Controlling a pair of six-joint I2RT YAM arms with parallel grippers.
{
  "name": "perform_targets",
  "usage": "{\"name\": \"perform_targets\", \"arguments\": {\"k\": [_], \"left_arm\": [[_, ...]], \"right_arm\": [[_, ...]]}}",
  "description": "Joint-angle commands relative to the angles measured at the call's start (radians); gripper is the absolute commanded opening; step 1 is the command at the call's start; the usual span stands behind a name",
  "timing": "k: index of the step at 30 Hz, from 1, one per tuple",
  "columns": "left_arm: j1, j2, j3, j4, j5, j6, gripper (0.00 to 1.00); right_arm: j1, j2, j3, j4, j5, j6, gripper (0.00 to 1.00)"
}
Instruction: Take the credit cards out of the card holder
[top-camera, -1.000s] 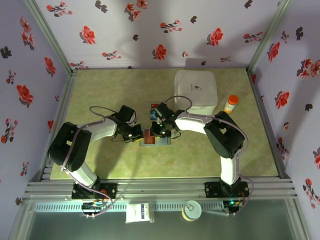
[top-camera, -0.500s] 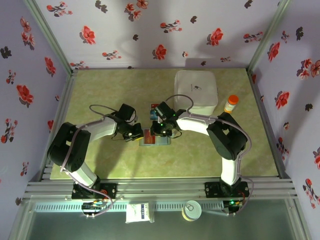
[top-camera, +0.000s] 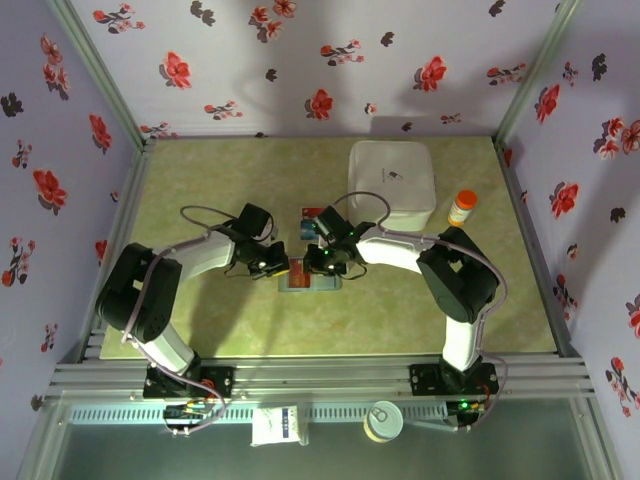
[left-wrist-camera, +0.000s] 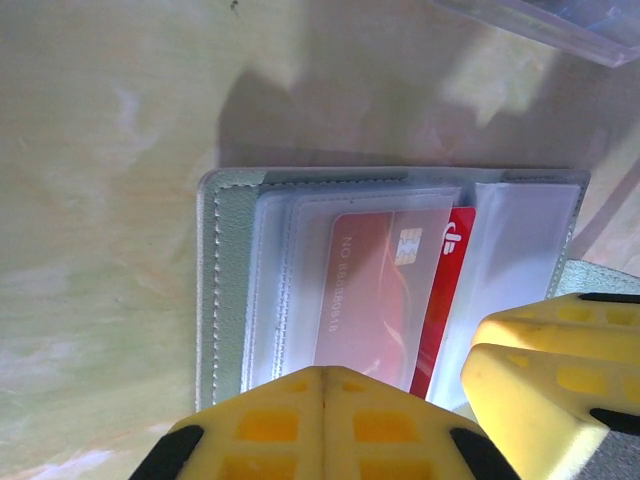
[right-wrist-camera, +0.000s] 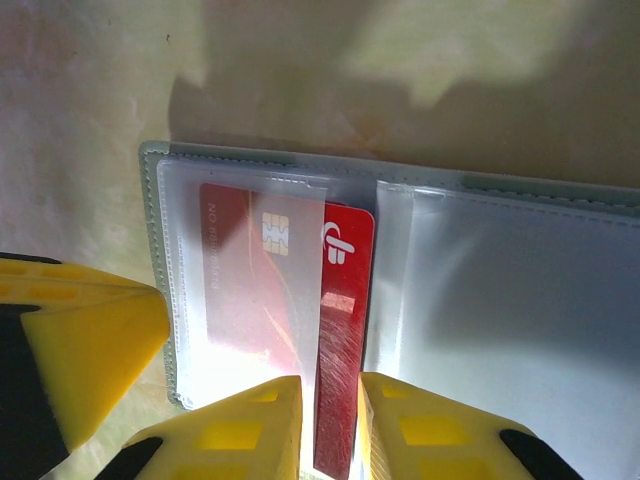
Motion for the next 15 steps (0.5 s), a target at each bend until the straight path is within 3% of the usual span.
{"name": "perform_targets", "arguments": {"k": [1,15], "left_arm": [[-0.005,0.02,0.003,0.016,0.024,0.012,0.04],[-0.005,0.049,-0.009,0.017,0.015,0.003,0.04]], "right_arm": [[0.002,-0.024,-0.018,0.026,0.009,0.014,0.23],[-0.019,-0.01,-0.057,0.108,-0.031,0.042,0.23]]}}
